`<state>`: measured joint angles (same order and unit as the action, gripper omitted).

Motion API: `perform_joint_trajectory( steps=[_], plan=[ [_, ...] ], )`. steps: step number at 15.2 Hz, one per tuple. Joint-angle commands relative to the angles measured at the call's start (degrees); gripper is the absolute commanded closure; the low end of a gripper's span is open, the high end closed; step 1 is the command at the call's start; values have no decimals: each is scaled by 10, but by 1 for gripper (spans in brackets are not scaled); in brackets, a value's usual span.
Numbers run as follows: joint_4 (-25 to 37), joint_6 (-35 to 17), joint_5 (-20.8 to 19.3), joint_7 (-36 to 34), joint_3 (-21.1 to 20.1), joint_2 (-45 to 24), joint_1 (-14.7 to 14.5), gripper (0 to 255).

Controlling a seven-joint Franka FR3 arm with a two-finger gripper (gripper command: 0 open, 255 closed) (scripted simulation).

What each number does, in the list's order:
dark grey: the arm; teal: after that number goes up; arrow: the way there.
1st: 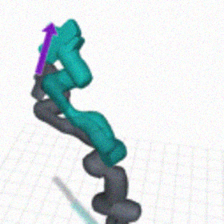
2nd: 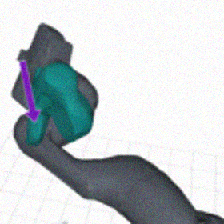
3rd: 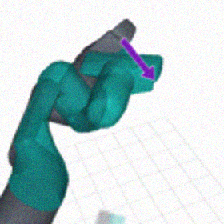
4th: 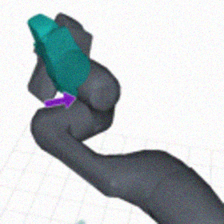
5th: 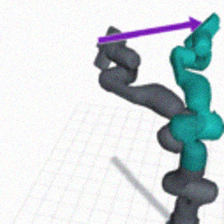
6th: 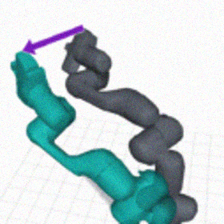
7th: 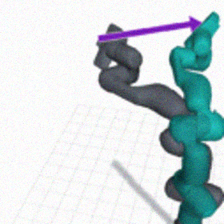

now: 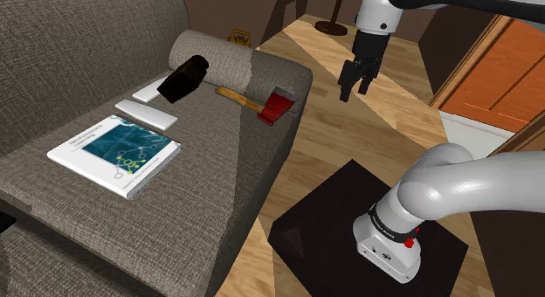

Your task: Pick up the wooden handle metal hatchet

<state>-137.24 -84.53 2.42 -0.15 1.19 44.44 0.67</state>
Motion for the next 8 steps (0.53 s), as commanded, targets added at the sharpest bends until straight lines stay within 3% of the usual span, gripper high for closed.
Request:
perform_joint_trajectory(
  steps=[1, 8],
  plan=[
    [0, 0, 0, 0, 0, 0, 0, 0],
    [28, -121, 5, 21, -13, -131, -19, 0]
  ],
)
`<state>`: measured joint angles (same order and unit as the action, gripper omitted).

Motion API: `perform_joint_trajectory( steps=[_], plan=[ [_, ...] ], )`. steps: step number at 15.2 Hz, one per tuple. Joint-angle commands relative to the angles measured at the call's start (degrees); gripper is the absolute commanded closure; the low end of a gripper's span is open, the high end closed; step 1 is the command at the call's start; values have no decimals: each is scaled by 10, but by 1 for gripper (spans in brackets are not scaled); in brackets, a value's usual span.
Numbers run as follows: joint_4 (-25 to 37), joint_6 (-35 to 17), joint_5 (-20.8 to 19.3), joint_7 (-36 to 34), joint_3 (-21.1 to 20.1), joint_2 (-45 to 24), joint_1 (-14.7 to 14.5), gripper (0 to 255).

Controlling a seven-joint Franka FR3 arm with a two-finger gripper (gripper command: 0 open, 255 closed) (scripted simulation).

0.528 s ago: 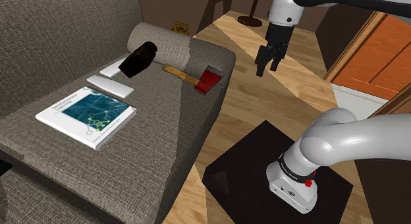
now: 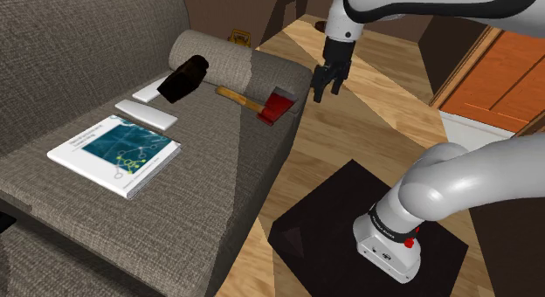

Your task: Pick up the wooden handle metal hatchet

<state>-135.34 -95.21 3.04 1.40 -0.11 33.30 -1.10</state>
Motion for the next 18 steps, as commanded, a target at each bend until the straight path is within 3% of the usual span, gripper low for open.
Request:
perform_joint_trajectory(
  steps=[1, 10, 18],
  plan=[
    [16, -30, 0, 8, -2, -39, -4, 0],
    [111, -140, -2, 29, -21, -221, -24, 0],
    [242, -193, -15, 41, -38, -384, -40, 0]
  ],
)
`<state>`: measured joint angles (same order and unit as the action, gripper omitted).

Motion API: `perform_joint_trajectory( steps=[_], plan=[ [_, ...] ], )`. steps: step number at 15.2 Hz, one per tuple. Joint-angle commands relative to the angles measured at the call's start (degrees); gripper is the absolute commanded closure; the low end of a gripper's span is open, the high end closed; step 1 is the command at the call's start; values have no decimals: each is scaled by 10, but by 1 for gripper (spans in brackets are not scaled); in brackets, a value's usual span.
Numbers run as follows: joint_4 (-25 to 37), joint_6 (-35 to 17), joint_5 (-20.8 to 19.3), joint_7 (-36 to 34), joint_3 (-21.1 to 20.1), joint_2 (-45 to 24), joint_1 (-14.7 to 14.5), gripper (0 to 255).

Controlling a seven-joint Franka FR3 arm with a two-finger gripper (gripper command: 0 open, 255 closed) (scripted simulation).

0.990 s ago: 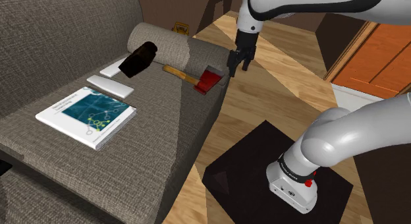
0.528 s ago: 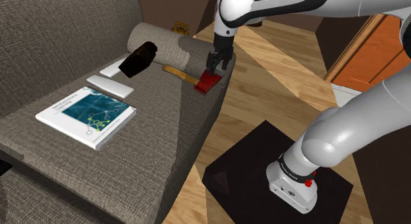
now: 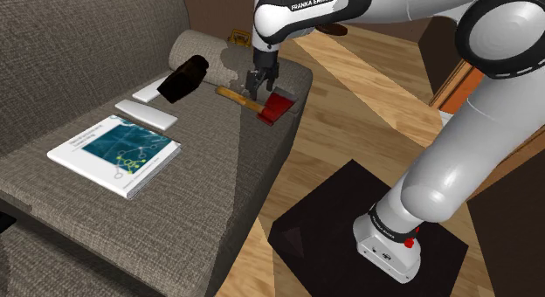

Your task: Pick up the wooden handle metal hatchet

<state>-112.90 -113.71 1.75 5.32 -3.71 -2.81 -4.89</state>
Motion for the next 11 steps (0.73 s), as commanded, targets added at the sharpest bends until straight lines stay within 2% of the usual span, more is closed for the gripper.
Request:
perform_joint_trajectory(
  steps=[1, 2, 11],
  plan=[
    [37, -12, -5, 2, -4, -44, -4, 0],
    [53, -14, -7, 3, -5, -60, -6, 0],
    [20, -68, -8, 3, -5, -81, -7, 0]
  ],
)
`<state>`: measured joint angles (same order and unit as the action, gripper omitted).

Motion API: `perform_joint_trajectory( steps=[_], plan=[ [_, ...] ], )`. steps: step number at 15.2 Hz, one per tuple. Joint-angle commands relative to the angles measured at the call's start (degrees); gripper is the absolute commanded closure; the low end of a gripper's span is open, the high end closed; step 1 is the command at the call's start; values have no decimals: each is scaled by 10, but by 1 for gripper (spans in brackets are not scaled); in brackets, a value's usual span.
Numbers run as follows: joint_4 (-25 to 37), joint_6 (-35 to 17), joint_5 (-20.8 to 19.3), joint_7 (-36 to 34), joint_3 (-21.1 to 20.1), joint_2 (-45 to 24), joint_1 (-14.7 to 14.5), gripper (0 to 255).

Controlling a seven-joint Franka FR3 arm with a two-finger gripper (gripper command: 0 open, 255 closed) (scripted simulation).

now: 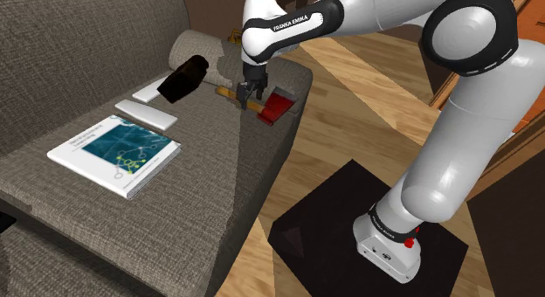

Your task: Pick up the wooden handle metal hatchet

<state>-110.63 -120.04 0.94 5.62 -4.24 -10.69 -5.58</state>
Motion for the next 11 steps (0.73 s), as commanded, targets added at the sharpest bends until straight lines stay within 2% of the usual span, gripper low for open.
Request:
perform_joint_trajectory(
  steps=[1, 11],
  plan=[
    [-2, -3, 0, -1, 0, -1, 0, 255],
    [1, 2, 0, 0, 0, 1, 0, 255]
  ],
)
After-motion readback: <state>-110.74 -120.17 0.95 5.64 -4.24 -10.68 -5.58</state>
